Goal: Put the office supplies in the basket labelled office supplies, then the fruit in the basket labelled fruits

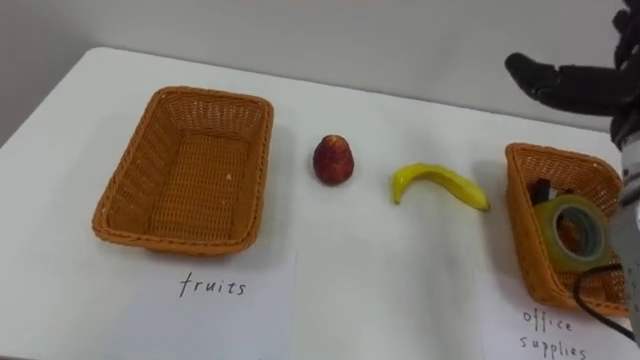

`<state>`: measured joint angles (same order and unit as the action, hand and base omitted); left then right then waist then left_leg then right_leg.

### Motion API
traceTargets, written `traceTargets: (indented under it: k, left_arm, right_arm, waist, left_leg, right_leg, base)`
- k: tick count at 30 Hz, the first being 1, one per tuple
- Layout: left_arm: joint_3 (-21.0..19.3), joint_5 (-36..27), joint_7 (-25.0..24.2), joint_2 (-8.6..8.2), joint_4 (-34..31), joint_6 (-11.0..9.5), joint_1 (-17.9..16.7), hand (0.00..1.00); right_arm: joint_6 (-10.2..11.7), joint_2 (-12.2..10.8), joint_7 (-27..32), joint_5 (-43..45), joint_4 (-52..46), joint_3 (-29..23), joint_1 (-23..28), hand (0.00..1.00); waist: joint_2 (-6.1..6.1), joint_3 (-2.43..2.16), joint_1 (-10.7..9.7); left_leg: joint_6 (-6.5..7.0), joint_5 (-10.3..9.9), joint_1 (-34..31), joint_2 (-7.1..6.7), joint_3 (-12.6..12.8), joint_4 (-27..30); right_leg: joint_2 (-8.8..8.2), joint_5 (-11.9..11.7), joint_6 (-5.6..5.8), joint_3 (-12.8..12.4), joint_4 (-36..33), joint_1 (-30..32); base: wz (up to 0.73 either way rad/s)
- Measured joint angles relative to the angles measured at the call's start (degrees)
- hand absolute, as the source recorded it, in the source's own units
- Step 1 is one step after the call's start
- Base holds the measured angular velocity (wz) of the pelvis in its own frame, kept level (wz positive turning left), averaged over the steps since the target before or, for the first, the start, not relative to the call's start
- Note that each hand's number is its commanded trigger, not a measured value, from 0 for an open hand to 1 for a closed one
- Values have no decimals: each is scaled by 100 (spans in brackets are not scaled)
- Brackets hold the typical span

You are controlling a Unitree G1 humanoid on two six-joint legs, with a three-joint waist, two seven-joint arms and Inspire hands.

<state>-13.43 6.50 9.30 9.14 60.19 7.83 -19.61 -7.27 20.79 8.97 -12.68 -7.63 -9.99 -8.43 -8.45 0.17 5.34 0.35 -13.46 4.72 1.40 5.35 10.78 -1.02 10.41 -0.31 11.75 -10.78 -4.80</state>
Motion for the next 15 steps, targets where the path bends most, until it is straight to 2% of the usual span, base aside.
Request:
traceTargets:
  k: [2,6,9,15]
  left_arm:
    - [6,19,-2,6,0,31,16,0]
    - [-38,47,-61,71,-10,62,36,0]
    - [-127,46,-166,189,-7,84,116,0]
    - [-109,40,-224,349,-26,91,168,0]
  right_arm:
    - [-86,11,-139,22,79,166,-21,0]
    - [-212,64,-541,718,80,488,-141,0]
    - [-217,212,-681,1020,86,522,-174,0]
    - [-250,466,-801,1583,573,1110,-420,0]
  waist:
    - [-32,-20,64]
    - [-98,-45,151]
    - [-183,-36,290]
    - [-311,14,323]
  left_leg:
    - [-3,2,-9,1,6,-4]
    - [-7,6,-80,4,9,27]
    - [-7,6,-181,3,-7,76]
    - [-6,6,-222,4,-57,94]
  right_leg:
    - [8,0,0,-17,2,21]
    - [15,0,-1,-27,5,105]
    - [12,-2,-4,-16,16,175]
    - [13,-6,-9,-10,17,191]
  base:
    - [-3]
    - [-2]
    - [3]
    - [1]
